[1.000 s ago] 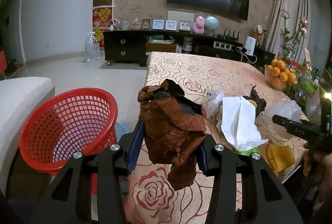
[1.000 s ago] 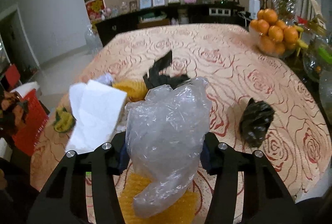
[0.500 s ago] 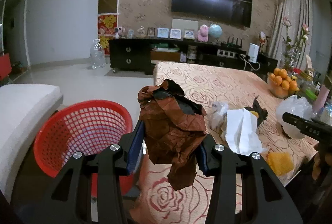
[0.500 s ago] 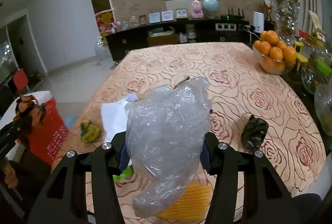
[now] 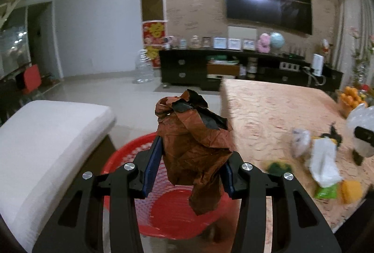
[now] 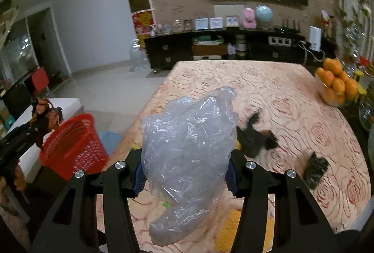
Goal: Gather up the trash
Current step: 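Carry the brown cloth to the wastebasket and release it with the left gripper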
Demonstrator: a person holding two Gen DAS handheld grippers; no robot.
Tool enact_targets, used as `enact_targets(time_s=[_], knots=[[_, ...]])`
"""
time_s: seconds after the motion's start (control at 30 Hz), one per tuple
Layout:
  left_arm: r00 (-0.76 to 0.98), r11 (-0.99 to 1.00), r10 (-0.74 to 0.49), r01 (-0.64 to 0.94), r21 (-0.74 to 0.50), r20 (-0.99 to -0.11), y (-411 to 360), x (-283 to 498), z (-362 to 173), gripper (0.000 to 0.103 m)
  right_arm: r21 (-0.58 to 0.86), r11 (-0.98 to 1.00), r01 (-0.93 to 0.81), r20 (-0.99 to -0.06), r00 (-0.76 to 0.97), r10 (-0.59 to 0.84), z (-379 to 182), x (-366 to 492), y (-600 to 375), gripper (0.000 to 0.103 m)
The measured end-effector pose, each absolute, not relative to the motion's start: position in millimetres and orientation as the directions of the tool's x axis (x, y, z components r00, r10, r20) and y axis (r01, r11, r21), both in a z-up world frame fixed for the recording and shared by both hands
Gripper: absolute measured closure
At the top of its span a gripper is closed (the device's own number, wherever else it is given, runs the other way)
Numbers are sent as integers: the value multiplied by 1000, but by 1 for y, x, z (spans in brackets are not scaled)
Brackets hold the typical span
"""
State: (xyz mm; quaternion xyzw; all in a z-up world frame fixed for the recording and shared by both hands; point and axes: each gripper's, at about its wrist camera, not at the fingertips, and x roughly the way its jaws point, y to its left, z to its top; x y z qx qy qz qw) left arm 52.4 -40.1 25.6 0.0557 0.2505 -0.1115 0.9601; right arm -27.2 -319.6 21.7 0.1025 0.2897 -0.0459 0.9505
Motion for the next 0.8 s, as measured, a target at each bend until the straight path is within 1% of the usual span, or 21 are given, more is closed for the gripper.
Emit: enact_targets(time_s=[0.13,0.27,0.43,0.6,0.67,0.73,0.8], knots=[[844,982,-144,188,34,-516,-20,73,23,60,166,982,85,-554,832,22,29,-5,-293,51],[827,988,-128,154,2,-548,-6,87,16,60,179,984,18,-561,823,87,29,20,-261,51],[822,990,-89,137,43,-562,-2,90,5,60,195,980,-45,-569,808,151,28,41,-229,51],[795,991,-78,126,37,-601,7,94,-6,58,198,976,-86,-579,794,187,26,54,-205,51],[789,993,-73,114,28,-610,10,96,-7,55,201,975,-95,-583,788,197,24,56,-199,51],[788,994,-69,103,20,-612,14,97,-6,39,197,975,-105,-588,783,203,24,61,-192,51],[796,995,-68,95,13,-601,16,94,-4,34,195,974,-112,-593,778,208,22,64,-189,51]])
